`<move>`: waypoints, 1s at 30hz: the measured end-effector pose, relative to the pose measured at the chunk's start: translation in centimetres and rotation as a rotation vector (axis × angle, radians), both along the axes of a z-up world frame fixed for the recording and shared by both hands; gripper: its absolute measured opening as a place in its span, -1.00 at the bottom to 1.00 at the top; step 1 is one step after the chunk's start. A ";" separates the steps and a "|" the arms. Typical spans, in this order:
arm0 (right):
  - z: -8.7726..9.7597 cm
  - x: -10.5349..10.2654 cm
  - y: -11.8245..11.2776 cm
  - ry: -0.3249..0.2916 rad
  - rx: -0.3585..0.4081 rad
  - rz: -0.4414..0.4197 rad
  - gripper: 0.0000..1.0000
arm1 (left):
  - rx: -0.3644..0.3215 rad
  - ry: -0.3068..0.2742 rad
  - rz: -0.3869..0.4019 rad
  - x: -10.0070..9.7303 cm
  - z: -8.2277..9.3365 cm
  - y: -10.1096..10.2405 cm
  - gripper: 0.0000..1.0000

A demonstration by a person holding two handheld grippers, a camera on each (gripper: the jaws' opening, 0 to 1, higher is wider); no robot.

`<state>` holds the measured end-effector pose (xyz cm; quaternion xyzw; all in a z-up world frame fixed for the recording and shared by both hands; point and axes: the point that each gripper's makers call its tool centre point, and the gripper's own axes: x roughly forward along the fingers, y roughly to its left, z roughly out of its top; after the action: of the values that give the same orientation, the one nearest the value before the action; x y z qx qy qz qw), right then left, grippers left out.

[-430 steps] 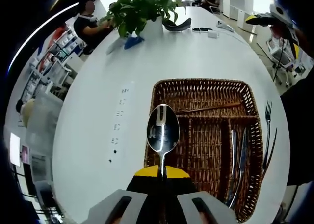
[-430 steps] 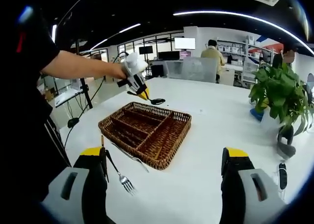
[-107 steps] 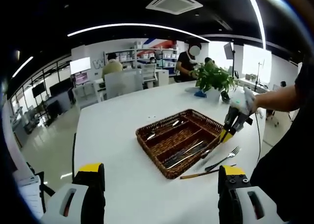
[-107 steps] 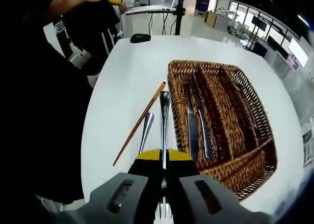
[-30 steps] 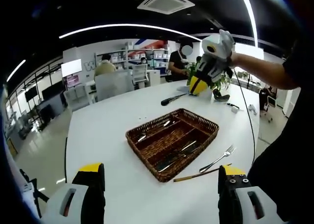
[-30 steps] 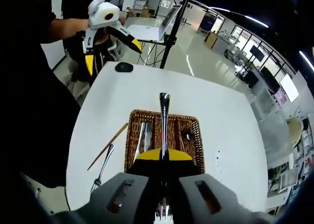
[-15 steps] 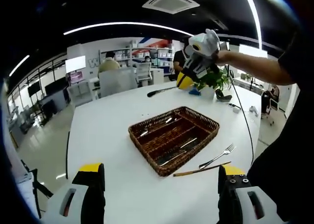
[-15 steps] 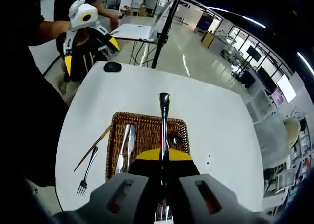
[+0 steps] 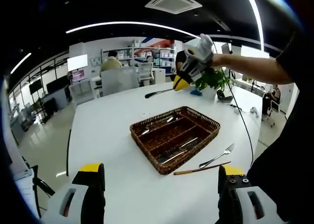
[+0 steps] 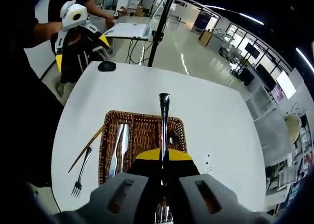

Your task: Arrange the knives, forks, and spoons in their matching storage slots by inserting each utensil handle-first until every utensil is classified and aligned in the correct compartment

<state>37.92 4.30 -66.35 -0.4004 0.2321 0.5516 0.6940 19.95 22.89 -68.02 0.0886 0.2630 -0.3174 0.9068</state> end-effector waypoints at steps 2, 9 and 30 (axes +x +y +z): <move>-0.1 0.2 0.1 0.003 0.006 -0.001 -1.00 | 0.002 0.001 0.001 0.0 0.0 0.0 1.00; -1.2 0.7 0.3 -0.005 -0.009 -0.005 -1.00 | 0.005 0.005 0.009 0.2 -0.3 0.2 1.00; -6.4 1.3 0.4 0.016 -0.034 0.001 -1.00 | 0.003 0.028 0.048 1.0 -1.4 1.3 1.00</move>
<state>39.19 4.69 -72.74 -0.4080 0.2466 0.5510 0.6849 20.98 24.17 -69.38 0.0790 0.2783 -0.2967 0.9101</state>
